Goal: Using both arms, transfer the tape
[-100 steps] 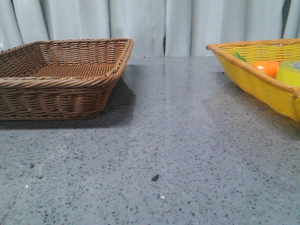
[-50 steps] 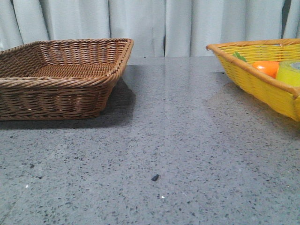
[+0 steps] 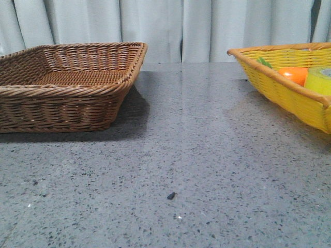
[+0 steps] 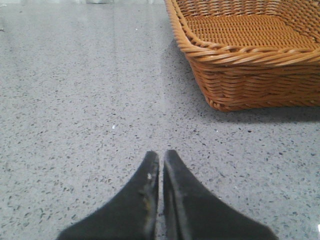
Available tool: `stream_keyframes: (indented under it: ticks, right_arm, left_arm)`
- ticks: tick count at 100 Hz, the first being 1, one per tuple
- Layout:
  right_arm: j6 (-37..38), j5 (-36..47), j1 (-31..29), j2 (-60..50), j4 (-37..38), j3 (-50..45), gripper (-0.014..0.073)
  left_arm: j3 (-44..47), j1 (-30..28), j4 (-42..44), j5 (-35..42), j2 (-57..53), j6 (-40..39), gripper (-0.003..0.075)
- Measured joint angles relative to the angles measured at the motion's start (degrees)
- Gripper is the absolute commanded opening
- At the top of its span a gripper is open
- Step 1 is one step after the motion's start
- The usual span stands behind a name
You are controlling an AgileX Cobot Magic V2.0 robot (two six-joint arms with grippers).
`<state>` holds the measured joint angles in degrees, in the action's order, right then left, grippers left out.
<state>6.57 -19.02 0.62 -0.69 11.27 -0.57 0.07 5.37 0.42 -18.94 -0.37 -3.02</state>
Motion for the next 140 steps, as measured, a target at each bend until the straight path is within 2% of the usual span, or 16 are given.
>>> stream_keyframes:
  ticks: [47, 114, 132, 140]
  right_arm:
    - [0.0, -0.1, 0.0, 0.0, 0.0, 0.0, -0.006]
    - [0.0, 2.4, 0.0, 0.0, 0.0, 0.0, -0.006]
    - [0.0, 3.9, 0.0, 0.0, 0.0, 0.0, -0.006]
    - [0.0, 8.0, 0.0, 0.0, 0.0, 0.0, -0.006]
  left_arm:
    - [0.0, 0.0, 0.0, 0.1, 0.0, 0.0, -0.0021]
    - [0.0, 0.0, -0.4, 6.9, 0.0, 0.0, -0.002]
    - [0.0, 0.0, -1.5, 12.8, 0.0, 0.0, -0.002]
    - [0.0, 0.0, -1.6, 16.6, 0.0, 0.0, -0.0021]
